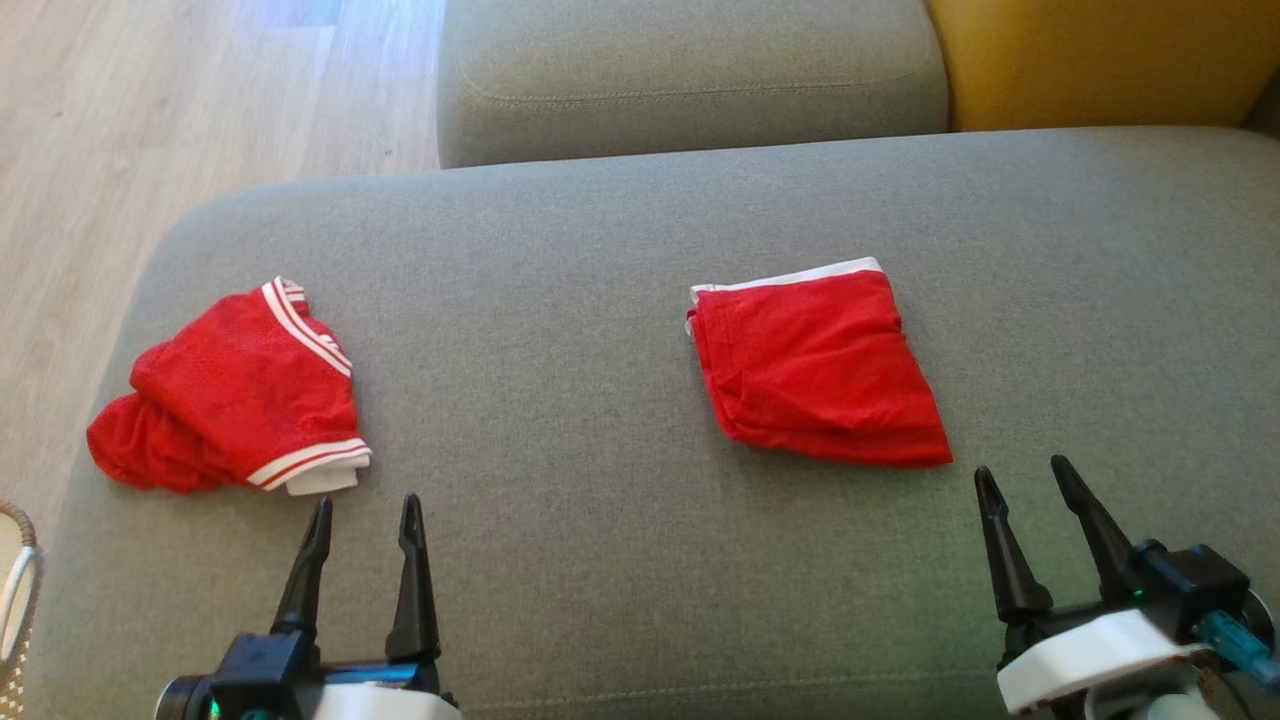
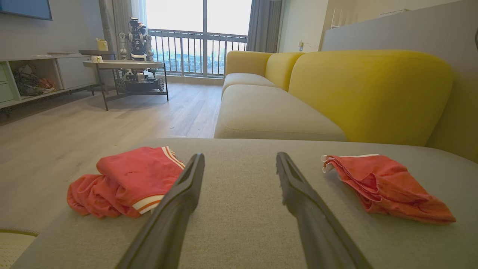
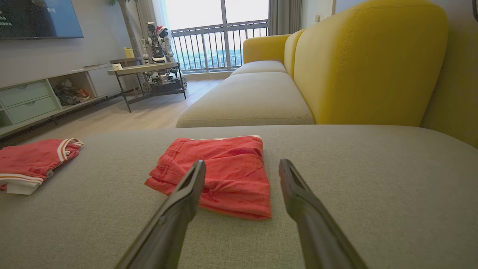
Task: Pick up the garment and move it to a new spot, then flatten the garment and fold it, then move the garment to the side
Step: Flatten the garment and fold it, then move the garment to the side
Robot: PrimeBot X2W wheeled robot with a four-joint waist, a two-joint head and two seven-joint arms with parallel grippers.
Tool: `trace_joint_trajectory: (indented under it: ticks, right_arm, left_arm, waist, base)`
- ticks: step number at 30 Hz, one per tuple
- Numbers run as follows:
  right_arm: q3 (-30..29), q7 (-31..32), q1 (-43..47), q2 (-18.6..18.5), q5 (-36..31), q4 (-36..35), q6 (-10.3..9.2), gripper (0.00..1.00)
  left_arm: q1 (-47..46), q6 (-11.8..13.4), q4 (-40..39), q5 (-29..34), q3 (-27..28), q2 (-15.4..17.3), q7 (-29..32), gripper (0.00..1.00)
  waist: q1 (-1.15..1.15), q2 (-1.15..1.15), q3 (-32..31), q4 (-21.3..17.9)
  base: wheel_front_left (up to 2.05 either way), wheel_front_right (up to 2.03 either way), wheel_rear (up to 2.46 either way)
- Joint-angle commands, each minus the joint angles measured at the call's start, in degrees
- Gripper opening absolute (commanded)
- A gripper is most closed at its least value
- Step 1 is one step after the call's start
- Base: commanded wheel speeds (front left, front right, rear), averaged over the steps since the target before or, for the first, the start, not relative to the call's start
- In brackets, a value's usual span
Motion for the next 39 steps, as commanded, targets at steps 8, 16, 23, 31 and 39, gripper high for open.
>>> trace_joint_trajectory:
  ticks: [8, 16, 23, 31, 39]
  right_arm:
    - [1.2, -0.5, -1.9, -0.3, -0.4, -1.1, -0.02, 1.0]
    - [-0.1, 0.9, -7.3, -0.3, 4.3, 7.7, -0.02, 1.0]
    - [-3.1, 8.7, -21.1, -2.5, 11.7, 19.5, -0.02, 1.0]
    - [-6.1, 15.6, -32.1, -8.9, 13.2, 33.0, -0.02, 1.0]
    - [-3.5, 18.4, -37.0, -11.1, 14.7, 40.6, -0.02, 0.98]
  left_arm:
    - [-2.5, -0.6, -1.1, 1.4, 1.8, 0.1, -0.3, 1.0]
    - [-3.2, -0.2, 0.3, 0.5, -2.0, 0.1, -0.3, 1.0]
    - [-5.9, -0.1, 1.0, -1.7, -4.7, 0.1, -0.3, 1.0]
    - [-8.8, 0.6, 1.2, -4.4, -7.8, 0.1, -0.3, 1.0]
    - [-10.5, 0.5, 2.0, -4.9, -8.3, 0.1, -0.3, 1.0]
  waist:
    - [0.0, 0.0, 0.5, 1.1]
    - [0.0, 0.0, 2.5, 4.9]
    - [0.0, 0.0, 6.7, 8.4]
    - [0.0, 0.0, 10.2, 11.6]
    - [0.0, 0.0, 12.3, 12.5]
  base:
    - [0.0, 0.0, 0.0]
    - [0.0, 0.0, 0.0]
    - [0.0, 0.0, 0.0]
    - [0.0, 0.0, 0.0]
    - [0.0, 0.0, 0.0]
